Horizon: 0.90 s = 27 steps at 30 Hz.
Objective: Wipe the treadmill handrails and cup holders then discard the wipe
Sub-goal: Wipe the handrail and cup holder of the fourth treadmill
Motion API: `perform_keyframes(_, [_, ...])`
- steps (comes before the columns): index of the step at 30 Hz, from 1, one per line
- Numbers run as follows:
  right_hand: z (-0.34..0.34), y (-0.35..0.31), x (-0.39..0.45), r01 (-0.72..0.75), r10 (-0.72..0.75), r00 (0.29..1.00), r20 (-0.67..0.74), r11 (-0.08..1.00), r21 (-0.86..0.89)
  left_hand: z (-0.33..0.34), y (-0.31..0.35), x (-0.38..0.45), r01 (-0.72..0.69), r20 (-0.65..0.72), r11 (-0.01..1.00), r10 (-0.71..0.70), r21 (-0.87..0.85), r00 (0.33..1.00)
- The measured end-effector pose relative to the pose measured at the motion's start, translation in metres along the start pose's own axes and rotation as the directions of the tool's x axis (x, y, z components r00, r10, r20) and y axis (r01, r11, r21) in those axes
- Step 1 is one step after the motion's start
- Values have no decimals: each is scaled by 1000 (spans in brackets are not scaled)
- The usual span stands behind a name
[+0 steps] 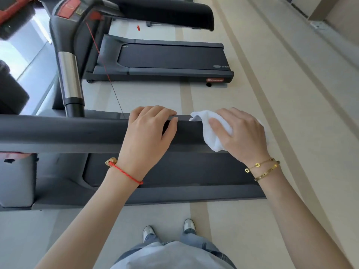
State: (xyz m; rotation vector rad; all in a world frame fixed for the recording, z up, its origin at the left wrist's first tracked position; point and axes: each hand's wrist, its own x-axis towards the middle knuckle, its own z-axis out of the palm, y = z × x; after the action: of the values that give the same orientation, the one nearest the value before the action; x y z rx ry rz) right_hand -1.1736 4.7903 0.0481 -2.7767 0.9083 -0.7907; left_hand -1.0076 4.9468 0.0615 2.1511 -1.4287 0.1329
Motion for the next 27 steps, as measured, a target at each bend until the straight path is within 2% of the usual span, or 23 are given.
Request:
perform_keyframes(2, [-8, 25, -4, -43, 42, 999, 21, 998, 51, 12, 15, 6, 6, 11, 1000, -6, -1, 1000])
perform_keyframes(7, [-14, 65, -2, -220, 154, 967, 204, 907, 359, 37, 40, 12, 46, -39, 997, -43, 67, 998])
perform_keyframes(11, [-18, 77, 22, -439, 140, 853, 503, 713, 546, 44, 43, 13, 107, -89, 984, -95, 140, 991])
perform_keyframes(12, [-18, 78, 26, -451, 112, 831, 545, 709, 543, 45, 43, 13, 114, -95, 980, -100, 161, 990])
perform_keyframes(14, [-19, 79, 23, -340, 41, 852, 521, 800, 494, 47, 42, 13, 124, -115, 973, -103, 196, 988])
perform_keyframes(16, [-21, 78, 5, -160, -13, 920, 392, 900, 405, 50, 42, 13, 128, -127, 964, -101, 233, 987])
perform_keyframes(18, [-23, 74, -12, -25, -69, 957, 282, 948, 318, 52, 40, 14, 126, -136, 955, -92, 269, 986])
perform_keyframes(19, [-23, 73, -14, -5, -79, 961, 264, 953, 303, 53, 40, 15, 124, -141, 951, -87, 282, 986])
perform_keyframes(22, [-21, 75, 5, -58, -67, 935, 349, 941, 334, 54, 40, 16, 114, -152, 947, -70, 302, 986])
perform_keyframes(25, [-19, 76, 32, -195, -89, 843, 530, 868, 457, 55, 41, 15, 110, -166, 944, -60, 311, 984])
perform_keyframes(27, [-18, 78, 32, -193, -98, 840, 534, 865, 463, 55, 41, 14, 106, -167, 943, -55, 315, 984])
